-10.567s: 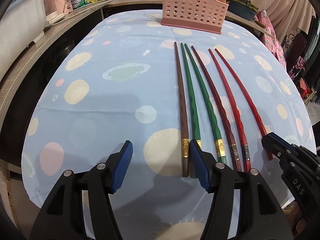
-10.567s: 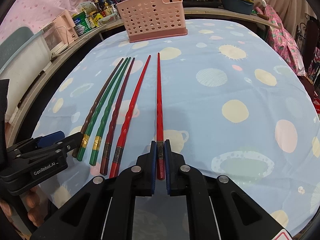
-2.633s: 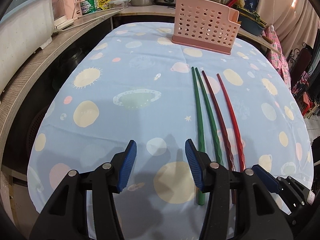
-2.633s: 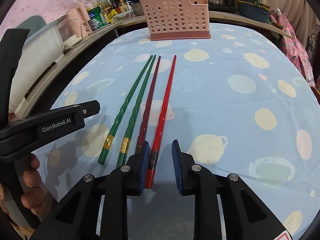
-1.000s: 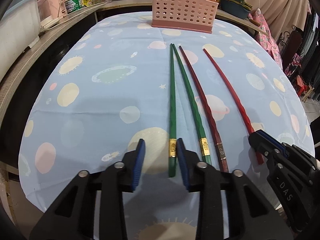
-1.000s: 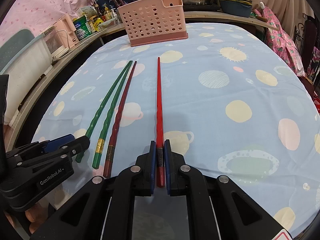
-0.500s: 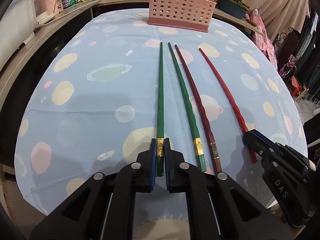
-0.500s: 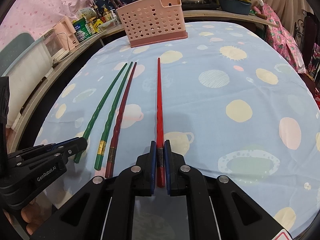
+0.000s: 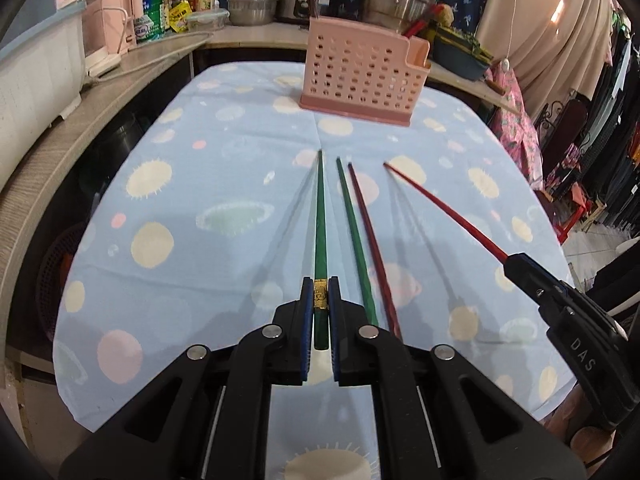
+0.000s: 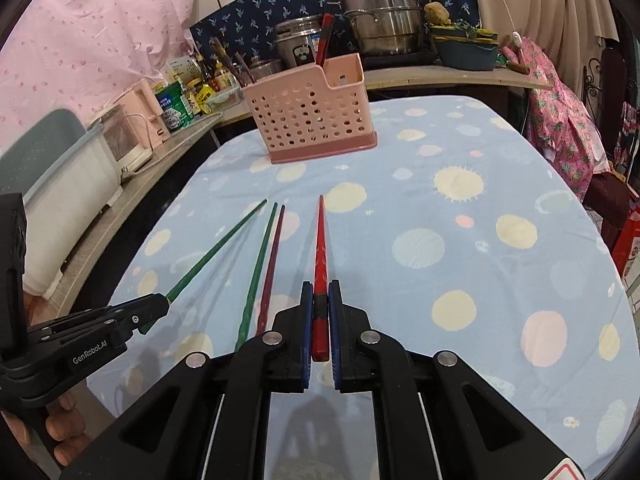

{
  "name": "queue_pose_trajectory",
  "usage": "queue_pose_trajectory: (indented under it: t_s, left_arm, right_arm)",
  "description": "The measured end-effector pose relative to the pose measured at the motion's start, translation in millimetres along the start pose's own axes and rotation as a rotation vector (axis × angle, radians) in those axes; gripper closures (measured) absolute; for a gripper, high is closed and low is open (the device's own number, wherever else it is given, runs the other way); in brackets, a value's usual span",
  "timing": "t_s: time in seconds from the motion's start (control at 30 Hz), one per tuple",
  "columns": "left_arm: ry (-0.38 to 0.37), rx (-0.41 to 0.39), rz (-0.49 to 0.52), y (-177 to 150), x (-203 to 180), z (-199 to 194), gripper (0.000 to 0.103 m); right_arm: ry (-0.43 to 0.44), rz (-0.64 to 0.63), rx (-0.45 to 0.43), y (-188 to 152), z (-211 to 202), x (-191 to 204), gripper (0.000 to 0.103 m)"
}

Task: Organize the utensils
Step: 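Lift both held chopsticks and carry them above the pink holder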

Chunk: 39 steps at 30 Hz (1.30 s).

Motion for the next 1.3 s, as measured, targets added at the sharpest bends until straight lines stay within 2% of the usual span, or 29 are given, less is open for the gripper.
queue_pose_trajectory:
  t_s: [0.47, 0.87, 1.13, 1.3]
  left_arm:
    - [-0.014, -0.207, -0.04, 95, 7, -48, 0.096]
    - [-0.008, -0.314, -0.063, 161, 11, -64, 0.096]
    - [-0.003, -0.384, -0.056, 203, 9, -79, 0.096]
    - [0.002, -0.434, -0.058, 234, 8, -90, 0.096]
  right_arm:
    - [0.04, 0.029, -0.19, 97, -32, 4, 0.096]
    - [0.062, 0.073, -0.247, 146, -30, 1, 0.096]
    - [0.097, 0.089, -0.292, 178, -35, 6, 0.096]
    - [0.143, 0.123, -0.337, 210, -42, 7, 0.096]
Point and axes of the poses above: each gripper's, at about its wrist camera, not at the fingertips, and z roughly the way its jaws point, x to its left, y to its top, the point moved 8 cm from there along z, roughly the way its jaws point, and after that the axes turned 5 degrees about z, right-handed, at the moved point
